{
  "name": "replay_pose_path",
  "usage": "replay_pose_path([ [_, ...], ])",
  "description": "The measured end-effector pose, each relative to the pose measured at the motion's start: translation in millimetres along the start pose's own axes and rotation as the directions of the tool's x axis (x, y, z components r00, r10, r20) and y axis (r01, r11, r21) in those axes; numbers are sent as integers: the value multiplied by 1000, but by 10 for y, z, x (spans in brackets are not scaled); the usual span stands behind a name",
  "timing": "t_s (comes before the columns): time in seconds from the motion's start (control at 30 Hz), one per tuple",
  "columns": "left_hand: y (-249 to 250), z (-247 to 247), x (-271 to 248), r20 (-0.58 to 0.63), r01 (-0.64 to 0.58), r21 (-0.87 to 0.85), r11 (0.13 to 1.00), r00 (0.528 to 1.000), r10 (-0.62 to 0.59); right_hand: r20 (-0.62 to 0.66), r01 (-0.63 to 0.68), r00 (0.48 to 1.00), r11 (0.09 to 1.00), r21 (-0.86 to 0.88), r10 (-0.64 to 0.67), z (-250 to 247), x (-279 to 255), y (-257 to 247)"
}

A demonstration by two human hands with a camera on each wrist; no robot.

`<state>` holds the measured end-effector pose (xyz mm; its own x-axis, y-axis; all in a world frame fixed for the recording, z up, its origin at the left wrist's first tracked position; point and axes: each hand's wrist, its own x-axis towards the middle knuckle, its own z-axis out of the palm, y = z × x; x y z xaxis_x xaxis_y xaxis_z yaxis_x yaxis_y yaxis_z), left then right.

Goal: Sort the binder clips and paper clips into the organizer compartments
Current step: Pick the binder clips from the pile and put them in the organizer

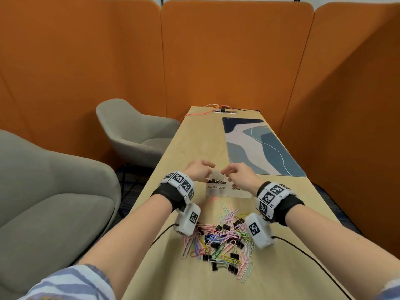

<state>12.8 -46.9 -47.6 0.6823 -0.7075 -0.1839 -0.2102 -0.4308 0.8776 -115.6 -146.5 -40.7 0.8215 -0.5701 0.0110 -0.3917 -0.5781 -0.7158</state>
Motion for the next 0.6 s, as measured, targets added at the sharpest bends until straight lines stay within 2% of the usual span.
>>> replay_pose_path([
  [0.1, -94, -117, -169, -39, -69, 64, 996, 997, 72, 36, 56, 998, 995, -77, -53, -76, -178, 69],
  [0.17, -179, -170, -314, -16, -93, 248, 964, 995, 100, 114, 47, 993, 989, -140, -31, -141, -265, 157],
  [0.23, -270, -188, -434, 97, -82, 468, 880, 994, 41, 237, 35, 971, 968, -247, 25, -197, -340, 247],
  [0.3, -369, -155, -499, 174, -77, 601, 795, 984, -36, 305, 72, 951, 931, -357, 43, -221, -403, 318],
  [0.43, -499, -12, -543, 158, -118, 671, 732, 987, 15, 349, 164, 936, 918, -361, -30, -116, -503, 343],
  [0.53, -525, 58, -548, 148, -149, 708, 690, 987, 62, 422, 191, 906, 924, -332, -35, 1, -540, 328],
  [0.6, -524, 74, -551, 150, -165, 725, 669, 985, 80, 424, 202, 905, 904, -376, -27, 47, -554, 332],
])
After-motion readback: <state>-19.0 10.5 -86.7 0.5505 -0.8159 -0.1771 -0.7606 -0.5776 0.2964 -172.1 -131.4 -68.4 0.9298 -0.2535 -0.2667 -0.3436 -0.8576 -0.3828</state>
